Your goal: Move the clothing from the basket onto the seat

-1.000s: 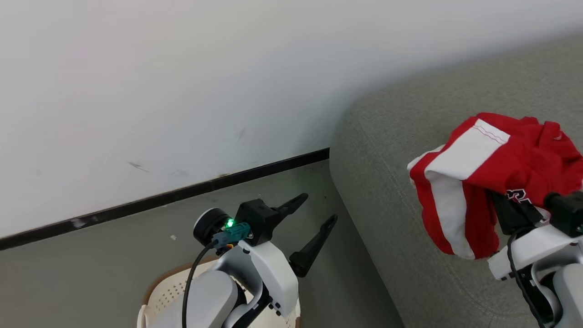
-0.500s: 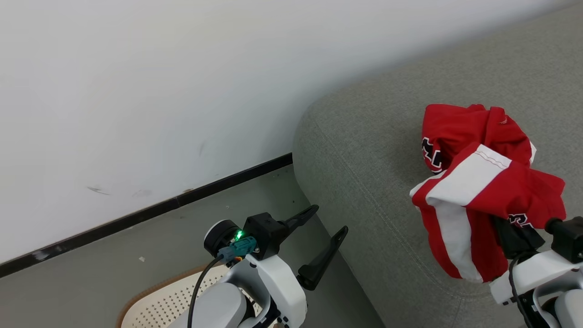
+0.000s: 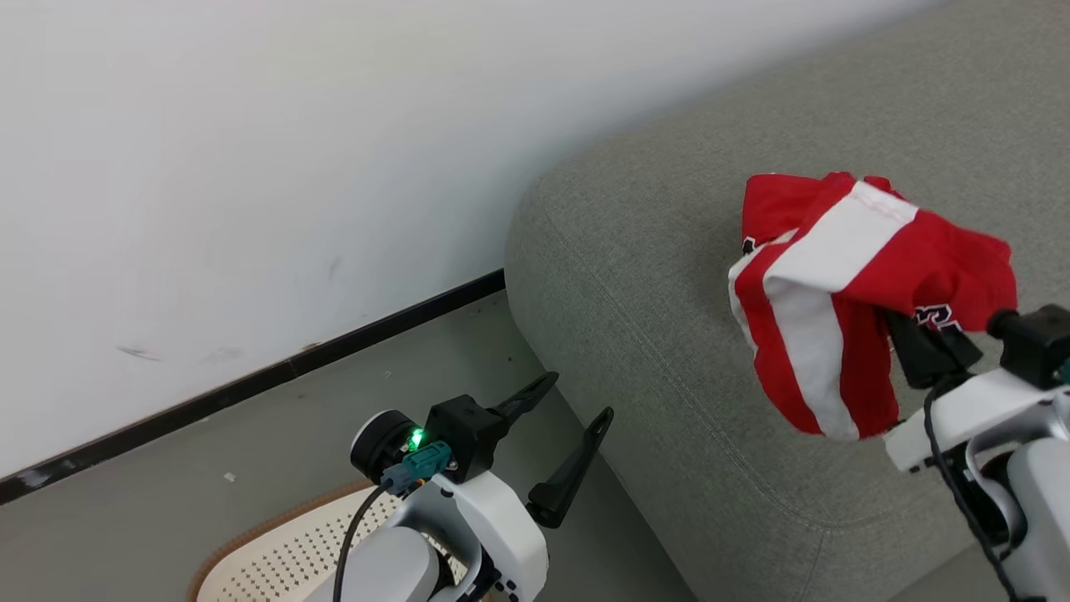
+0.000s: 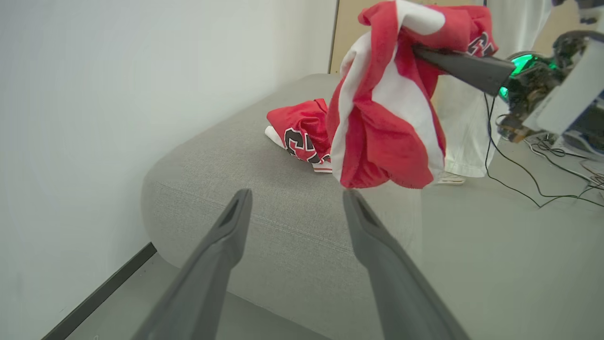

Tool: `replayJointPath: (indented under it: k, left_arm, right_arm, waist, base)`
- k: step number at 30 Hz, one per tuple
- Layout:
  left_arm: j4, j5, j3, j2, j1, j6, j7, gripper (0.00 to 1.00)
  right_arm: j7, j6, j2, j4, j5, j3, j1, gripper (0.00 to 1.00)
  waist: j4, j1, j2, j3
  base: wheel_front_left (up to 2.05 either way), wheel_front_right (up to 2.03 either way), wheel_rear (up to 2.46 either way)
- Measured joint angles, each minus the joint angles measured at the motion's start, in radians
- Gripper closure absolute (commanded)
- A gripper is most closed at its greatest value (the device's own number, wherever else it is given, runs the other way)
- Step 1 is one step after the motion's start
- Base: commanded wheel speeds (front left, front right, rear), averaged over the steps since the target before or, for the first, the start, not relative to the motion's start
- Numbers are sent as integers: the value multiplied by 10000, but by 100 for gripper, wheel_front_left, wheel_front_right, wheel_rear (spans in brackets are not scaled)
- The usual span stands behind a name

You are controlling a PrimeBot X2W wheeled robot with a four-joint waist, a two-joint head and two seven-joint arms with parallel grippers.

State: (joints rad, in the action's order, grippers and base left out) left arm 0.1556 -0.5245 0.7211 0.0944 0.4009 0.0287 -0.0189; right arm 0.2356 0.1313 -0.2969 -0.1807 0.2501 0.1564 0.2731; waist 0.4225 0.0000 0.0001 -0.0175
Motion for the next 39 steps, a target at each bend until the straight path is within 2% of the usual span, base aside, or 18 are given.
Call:
replayJointPath:
  k: [7,12,19,23,31,39]
  left_arm:
    - [-343,178,-138,123,0,-284,12,0]
    - [-652,337,-203,267,3,-454,88,0]
    - [-1091,426,-234,349,11,-629,182,0]
    - [-1384,608,-217,397,29,-702,341,0]
    - [-1933,878,-75,619,323,-761,807,0]
    - [-2347,1009,-29,658,697,-759,989,0]
  right_arm:
    - [-527,0,-606,-771,328,-272,1639,100]
    - [-895,0,-1074,-1574,633,-1124,2600,100]
    - [-1124,-2,-1639,-2696,765,-2255,3266,100]
    - [-1154,-2,-1908,-3404,694,-2510,3375,100]
    - [-1200,0,-1837,-4654,176,-2558,3534,100]
    - [-853,0,-1164,-5440,-104,-2527,3987,100]
  waist:
    - [-181,0,0,-295]
    - [-360,0,0,-542]
    - [-613,0,0,-872]
    - [-810,0,0,-1122]
    - [-1291,0,0,-1796]
    - [-1702,0,0,-2481]
  base:
    - [0,0,0]
    - [0,0,0]
    - [0,0,0]
    - [0,0,0]
    - [0,0,0]
    - [0,0,0]
